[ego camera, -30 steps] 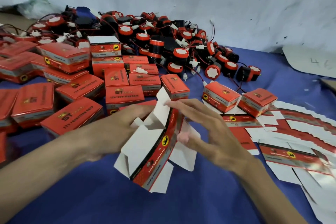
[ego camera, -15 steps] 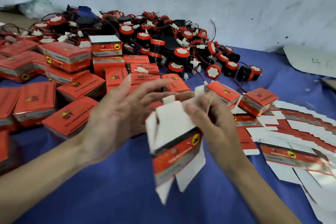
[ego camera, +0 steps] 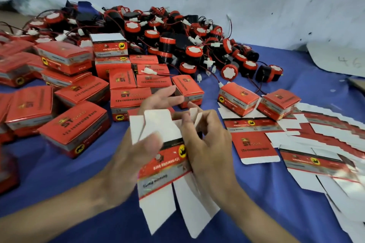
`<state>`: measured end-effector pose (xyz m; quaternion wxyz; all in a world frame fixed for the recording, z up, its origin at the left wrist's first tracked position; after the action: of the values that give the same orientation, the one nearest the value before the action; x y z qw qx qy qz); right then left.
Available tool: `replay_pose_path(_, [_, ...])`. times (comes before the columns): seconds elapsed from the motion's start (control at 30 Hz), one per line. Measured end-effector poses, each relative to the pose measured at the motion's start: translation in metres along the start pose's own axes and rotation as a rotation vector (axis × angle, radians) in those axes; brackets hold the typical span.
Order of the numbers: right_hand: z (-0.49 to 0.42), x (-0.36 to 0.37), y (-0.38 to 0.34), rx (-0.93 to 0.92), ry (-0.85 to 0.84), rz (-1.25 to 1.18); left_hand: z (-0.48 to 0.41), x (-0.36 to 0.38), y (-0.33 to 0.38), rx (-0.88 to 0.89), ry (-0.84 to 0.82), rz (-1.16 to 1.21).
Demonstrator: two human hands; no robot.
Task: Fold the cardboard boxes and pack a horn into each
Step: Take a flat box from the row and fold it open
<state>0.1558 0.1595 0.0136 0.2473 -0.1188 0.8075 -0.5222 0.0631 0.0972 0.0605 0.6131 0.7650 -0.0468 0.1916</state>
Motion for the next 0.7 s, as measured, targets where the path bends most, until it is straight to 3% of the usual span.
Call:
replay_pose_path(0.13, [0.0,-0.005,0.0,0.041,-0.006,-0.199,0.014,-0.021,-0.013,0.044,-0.066,-0.197])
replay_pose_path(0.27, [0.004,0.004,0.0,0.092,-0.077,-0.392,0.008,-0.04,-0.018,-0.034,0.074,-0.24])
replay_pose_path(0.43, [0.005,0.004,-0.003,0.135,0.002,-0.519,0.01,-0.041,-0.023,0.02,0.131,-0.257])
replay_pose_path(0.7, [0.007,0.004,-0.005,0.14,0.061,-0.611,0.014,-0.035,-0.027,0.089,-0.007,-0.279])
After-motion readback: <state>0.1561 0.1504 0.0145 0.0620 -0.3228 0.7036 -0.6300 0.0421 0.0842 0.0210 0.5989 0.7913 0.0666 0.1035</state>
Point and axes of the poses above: each hand's wrist, its own z-axis away from the middle knuckle, its own x-axis out of the palm, y = z × x, the point moved 2 cm from there along -z, towards the middle knuckle, and after that the axes turned 8 degrees about -y, right-handed, at the moved point
